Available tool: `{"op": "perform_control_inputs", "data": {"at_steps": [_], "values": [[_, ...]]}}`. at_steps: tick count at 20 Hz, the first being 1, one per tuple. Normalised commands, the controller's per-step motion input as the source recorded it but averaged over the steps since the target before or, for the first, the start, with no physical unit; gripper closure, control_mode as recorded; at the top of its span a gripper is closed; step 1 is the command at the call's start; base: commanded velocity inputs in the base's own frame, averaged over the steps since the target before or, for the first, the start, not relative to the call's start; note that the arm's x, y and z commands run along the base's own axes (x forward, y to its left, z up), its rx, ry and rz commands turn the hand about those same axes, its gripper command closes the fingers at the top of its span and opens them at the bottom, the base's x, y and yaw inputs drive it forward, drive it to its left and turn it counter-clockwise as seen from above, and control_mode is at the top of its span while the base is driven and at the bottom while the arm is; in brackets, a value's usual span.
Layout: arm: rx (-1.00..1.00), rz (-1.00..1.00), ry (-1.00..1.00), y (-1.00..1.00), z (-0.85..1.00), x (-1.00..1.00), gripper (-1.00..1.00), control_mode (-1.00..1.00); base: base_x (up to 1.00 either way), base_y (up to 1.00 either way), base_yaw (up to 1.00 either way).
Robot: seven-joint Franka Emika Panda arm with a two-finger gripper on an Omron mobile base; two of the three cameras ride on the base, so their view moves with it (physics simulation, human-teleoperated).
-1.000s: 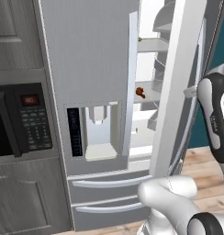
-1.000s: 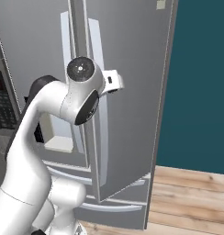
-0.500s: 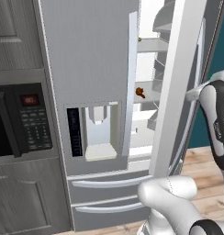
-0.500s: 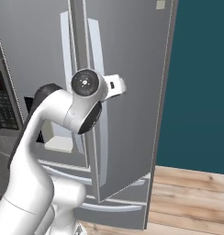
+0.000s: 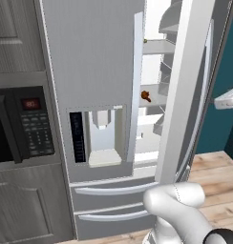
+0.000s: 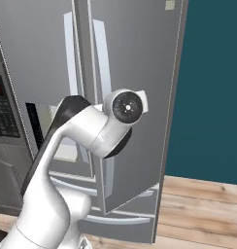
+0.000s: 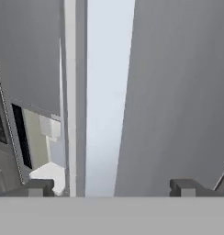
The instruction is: Gather the eggplant and broccoli from the fridge and place them on a tray on the dining counter. Then gather the chicken drumsticks from the fridge and place them on the other tray.
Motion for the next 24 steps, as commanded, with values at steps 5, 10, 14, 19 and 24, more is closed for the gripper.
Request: {"op": "perform_control_inputs", "data": {"at_steps": [5, 10, 14, 19, 24], "values": [[-0.01, 0.00, -0.07, 0.87, 0.05, -0.82, -1.00, -1.00, 0.00, 0.00, 0.00], [-0.14, -0.04, -0.01, 1.00, 0.03, -0.25, -1.00, -1.00, 0.00, 0.00, 0.00], [-0.25, -0.12, 0.00, 1.00, 0.09, 0.18, -1.00, -1.00, 0.00, 0.00, 0.00], [-0.27, -0.12, 0.04, 1.00, 0.09, 0.43, -1.00, -1.00, 0.00, 0.00, 0.00], [-0.19, -0.16, 0.14, 0.85, 0.03, 0.57, -1.00, -1.00, 0.00, 0.00, 0.00]]}}
